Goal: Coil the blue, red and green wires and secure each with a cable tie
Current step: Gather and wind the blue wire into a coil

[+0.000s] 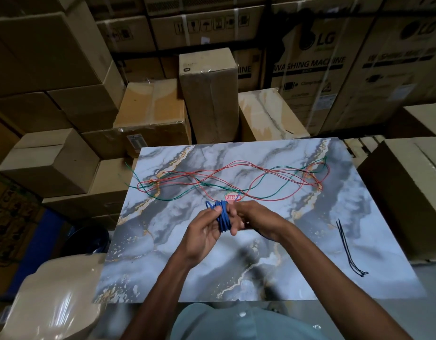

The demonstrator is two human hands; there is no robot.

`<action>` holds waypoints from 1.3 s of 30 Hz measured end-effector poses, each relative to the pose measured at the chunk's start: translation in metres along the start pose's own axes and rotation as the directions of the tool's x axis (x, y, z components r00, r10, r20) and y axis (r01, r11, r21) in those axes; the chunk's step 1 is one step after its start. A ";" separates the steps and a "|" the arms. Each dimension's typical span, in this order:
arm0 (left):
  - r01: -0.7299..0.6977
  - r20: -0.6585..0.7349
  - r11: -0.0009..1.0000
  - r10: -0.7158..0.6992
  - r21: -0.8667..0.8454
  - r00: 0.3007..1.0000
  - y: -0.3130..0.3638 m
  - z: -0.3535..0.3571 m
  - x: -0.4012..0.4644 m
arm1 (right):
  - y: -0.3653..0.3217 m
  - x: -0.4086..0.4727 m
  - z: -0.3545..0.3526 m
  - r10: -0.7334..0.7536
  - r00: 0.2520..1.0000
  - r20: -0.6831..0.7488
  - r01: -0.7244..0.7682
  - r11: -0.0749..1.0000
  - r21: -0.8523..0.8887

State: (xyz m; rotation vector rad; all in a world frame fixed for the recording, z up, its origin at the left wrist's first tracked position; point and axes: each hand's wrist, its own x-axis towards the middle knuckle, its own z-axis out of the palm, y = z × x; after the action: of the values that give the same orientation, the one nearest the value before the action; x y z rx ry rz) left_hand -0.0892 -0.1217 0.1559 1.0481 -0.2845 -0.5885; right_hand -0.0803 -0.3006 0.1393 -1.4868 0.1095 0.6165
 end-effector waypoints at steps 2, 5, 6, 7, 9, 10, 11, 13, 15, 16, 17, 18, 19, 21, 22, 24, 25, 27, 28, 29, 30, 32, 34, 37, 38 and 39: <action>0.023 0.022 0.999 -0.024 0.041 0.999 -0.003 0.004 -0.003 | -0.016 0.000 -0.004 -0.040 0.999 0.005 0.040 0.999 -0.013; 0.057 0.037 0.997 -0.059 0.045 0.998 -0.005 0.009 -0.006 | -0.032 0.001 -0.012 -0.085 0.993 0.081 0.093 0.989 -0.111; 0.061 0.041 0.997 -0.062 0.038 0.997 -0.005 0.010 -0.007 | -0.033 0.001 -0.014 -0.099 0.988 0.120 0.114 0.985 -0.127; 0.064 0.048 0.998 -0.065 0.022 0.997 -0.005 0.011 -0.008 | -0.032 0.002 -0.016 -0.114 0.981 0.155 0.133 0.984 -0.115; 0.076 0.068 0.997 -0.074 -0.027 0.995 -0.003 0.013 -0.010 | -0.030 0.002 -0.019 -0.142 0.965 0.222 0.154 0.987 -0.036; 0.087 0.077 0.995 -0.083 -0.050 0.994 -0.003 0.014 -0.011 | -0.030 0.000 -0.020 -0.158 0.952 0.263 0.161 0.987 0.012; 0.096 0.080 0.993 -0.091 -0.067 0.993 -0.003 0.015 -0.012 | -0.031 -0.001 -0.020 -0.165 0.935 0.313 0.159 0.986 0.046; 0.113 0.075 0.989 -0.106 -0.100 0.992 -0.003 0.016 -0.014 | -0.035 -0.002 -0.019 -0.154 0.894 0.422 0.131 0.988 0.083; 0.123 0.071 0.983 -0.115 -0.135 0.991 -0.003 0.015 -0.016 | -0.037 -0.004 -0.020 -0.145 0.854 0.500 0.109 0.989 0.100; 0.125 0.077 0.982 -0.115 -0.143 0.990 -0.003 0.015 -0.017 | -0.037 -0.005 -0.021 -0.142 0.840 0.524 0.106 0.990 0.098; 0.128 0.084 0.981 -0.117 -0.146 0.990 -0.003 0.015 -0.017 | -0.036 -0.005 -0.023 -0.135 0.827 0.546 0.100 0.991 0.093; 0.133 0.095 0.979 -0.120 -0.152 0.988 -0.004 0.015 -0.018 | -0.035 -0.004 -0.024 -0.129 0.814 0.567 0.088 0.991 0.099; 0.139 0.104 0.977 -0.124 -0.159 0.987 -0.004 0.015 -0.018 | -0.034 -0.003 -0.026 -0.127 0.805 0.579 0.078 0.991 0.109; 0.148 0.119 0.976 -0.129 -0.163 0.985 -0.005 0.015 -0.018 | -0.030 0.000 -0.029 -0.150 0.787 0.599 0.068 0.985 0.158; 0.152 0.123 0.975 -0.133 -0.163 0.984 -0.005 0.015 -0.018 | -0.030 -0.001 -0.029 -0.170 0.779 0.604 0.075 0.981 0.181; 0.166 0.133 0.971 -0.144 -0.175 0.981 -0.006 0.015 -0.018 | -0.028 -0.001 -0.030 -0.182 0.786 0.591 0.087 0.979 0.186; 0.174 0.136 0.967 -0.150 -0.185 0.979 -0.006 0.015 -0.018 | -0.027 -0.001 -0.031 -0.180 0.802 0.570 0.088 0.979 0.185; 0.183 0.130 0.961 -0.158 -0.206 0.979 -0.006 0.015 -0.017 | -0.025 -0.002 -0.032 -0.174 0.842 0.511 0.090 0.979 0.186; 0.184 0.124 0.960 -0.161 -0.211 0.979 -0.007 0.015 -0.017 | -0.023 -0.001 -0.033 -0.167 0.856 0.490 0.087 0.980 0.181; 0.185 0.119 0.960 -0.163 -0.211 0.979 -0.007 0.015 -0.016 | -0.023 0.000 -0.033 -0.162 0.862 0.480 0.087 0.981 0.175; 0.185 0.115 0.960 -0.164 -0.208 0.980 -0.007 0.016 -0.016 | -0.023 0.000 -0.033 -0.156 0.867 0.473 0.085 0.982 0.169; 0.181 0.106 0.961 -0.162 -0.208 0.981 -0.007 0.017 -0.015 | -0.023 0.001 -0.033 -0.149 0.866 0.477 0.077 0.983 0.167; 0.173 0.089 0.962 -0.158 -0.211 0.983 -0.008 0.017 -0.015 | -0.022 0.003 -0.033 -0.133 0.868 0.479 0.064 0.986 0.157; 0.192 0.056 0.968 -0.186 -0.164 0.981 -0.011 0.016 -0.016 | -0.021 0.005 -0.036 -0.108 0.876 0.470 0.060 0.991 0.117; 0.199 0.048 0.968 -0.194 -0.152 0.980 -0.011 0.015 -0.017 | -0.022 0.005 -0.036 -0.096 0.879 0.467 0.055 0.993 0.102; 0.205 0.043 0.967 -0.201 -0.153 0.979 -0.012 0.014 -0.017 | -0.022 0.005 -0.036 -0.086 0.878 0.470 0.053 0.995 0.083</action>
State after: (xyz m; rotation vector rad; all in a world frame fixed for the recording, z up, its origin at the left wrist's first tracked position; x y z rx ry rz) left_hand -0.1140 -0.1263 0.1527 0.9233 -0.1527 -0.7978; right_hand -0.0554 -0.3329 0.1532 -1.2302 -0.3010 0.8923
